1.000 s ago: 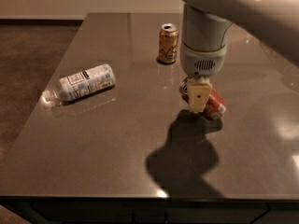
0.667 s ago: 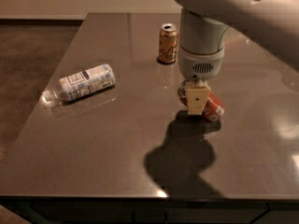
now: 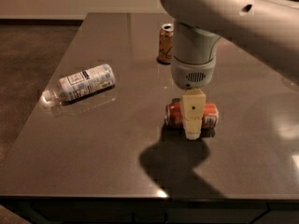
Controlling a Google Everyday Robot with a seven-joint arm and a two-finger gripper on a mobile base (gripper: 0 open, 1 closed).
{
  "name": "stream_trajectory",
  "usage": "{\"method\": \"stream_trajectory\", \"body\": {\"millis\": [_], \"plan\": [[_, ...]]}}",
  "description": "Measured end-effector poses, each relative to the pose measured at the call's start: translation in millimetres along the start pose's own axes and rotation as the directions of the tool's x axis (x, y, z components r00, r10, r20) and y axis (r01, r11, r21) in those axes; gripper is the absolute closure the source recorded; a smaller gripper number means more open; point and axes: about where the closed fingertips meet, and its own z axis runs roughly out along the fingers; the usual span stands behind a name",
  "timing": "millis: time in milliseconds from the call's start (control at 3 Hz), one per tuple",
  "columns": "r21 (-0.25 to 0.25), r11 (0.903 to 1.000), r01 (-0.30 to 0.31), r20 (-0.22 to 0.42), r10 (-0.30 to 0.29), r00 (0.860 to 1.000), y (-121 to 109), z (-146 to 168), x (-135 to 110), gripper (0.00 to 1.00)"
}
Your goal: Knock coke can over
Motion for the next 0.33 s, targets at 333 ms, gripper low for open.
{"method": "stream_trajectory", "body": {"millis": [333], "plan": [[0.0,1.0,0.0,0.0,0.0,1.0,0.0,0.0,0.0,0.0]]}}
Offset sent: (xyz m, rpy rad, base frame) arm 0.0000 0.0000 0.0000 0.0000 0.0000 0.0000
